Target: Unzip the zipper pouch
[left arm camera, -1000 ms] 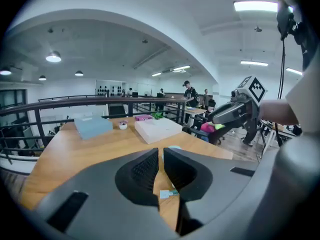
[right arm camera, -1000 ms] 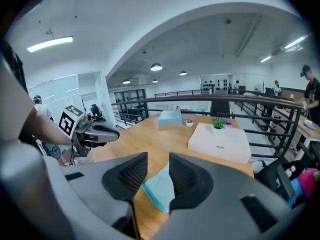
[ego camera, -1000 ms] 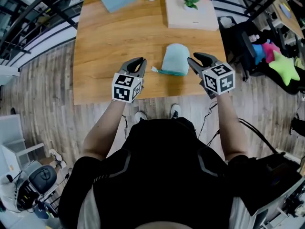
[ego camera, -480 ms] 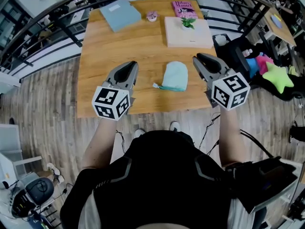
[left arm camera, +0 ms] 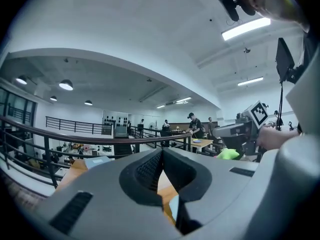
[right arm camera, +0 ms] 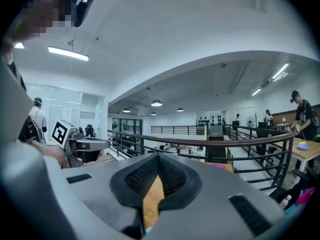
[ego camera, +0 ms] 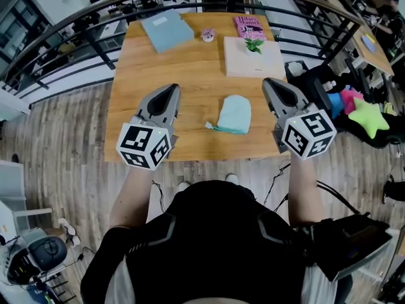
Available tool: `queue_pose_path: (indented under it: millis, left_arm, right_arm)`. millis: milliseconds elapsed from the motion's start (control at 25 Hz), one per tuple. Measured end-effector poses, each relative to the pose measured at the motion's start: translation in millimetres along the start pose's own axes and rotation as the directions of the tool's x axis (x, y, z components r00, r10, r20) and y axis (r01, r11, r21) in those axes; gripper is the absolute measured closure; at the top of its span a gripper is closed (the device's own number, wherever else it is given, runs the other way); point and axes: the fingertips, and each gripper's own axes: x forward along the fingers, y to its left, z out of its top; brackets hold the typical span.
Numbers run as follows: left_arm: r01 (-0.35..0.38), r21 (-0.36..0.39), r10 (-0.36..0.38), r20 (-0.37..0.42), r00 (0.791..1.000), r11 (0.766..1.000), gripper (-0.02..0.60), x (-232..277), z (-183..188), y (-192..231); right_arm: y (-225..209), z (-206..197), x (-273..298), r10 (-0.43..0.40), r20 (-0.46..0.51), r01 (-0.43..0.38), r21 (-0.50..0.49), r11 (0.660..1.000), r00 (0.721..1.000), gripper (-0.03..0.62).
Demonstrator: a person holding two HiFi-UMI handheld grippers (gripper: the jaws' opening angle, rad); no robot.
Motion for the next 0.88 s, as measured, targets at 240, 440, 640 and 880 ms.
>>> queue_pose_path:
  millis: [240, 440, 640, 880]
  left_arm:
    - [-0.011, -0.039, 0.011, -0.011, 1.000, 0.999, 0.552, -0.1, 3.1, 4.3]
    - [-0.032, -0.028, 0.032, -0.020, 0.999, 0.999, 0.552, 3.6, 3.5, 9.6]
    - [-0.058, -0.023, 0.057, -0.035, 0.998, 0.998, 0.552, 5.4, -2.7, 13.2]
    - [-0.066, -0.011, 0.066, -0.032, 0.997, 0.998, 0.552, 8.5, 0.7, 16.4]
  right_arm:
    - [-1.7, 2.4, 2.4, -0.029, 0.004, 0.029, -0.036, 0.999, 1.000, 0.586]
    - [-6.7, 6.2, 5.2, -0.036, 0.010, 0.036, -0.031, 0.999, 0.999, 0.586]
    - [-3.7, -2.0, 8.3, -0.038, -0.020, 0.036, -0.079, 0.996, 0.999, 0.586]
    - [-1.4, 0.0, 8.6, -0.031, -0.018, 0.029, -0.092, 0.995, 0.999, 0.586]
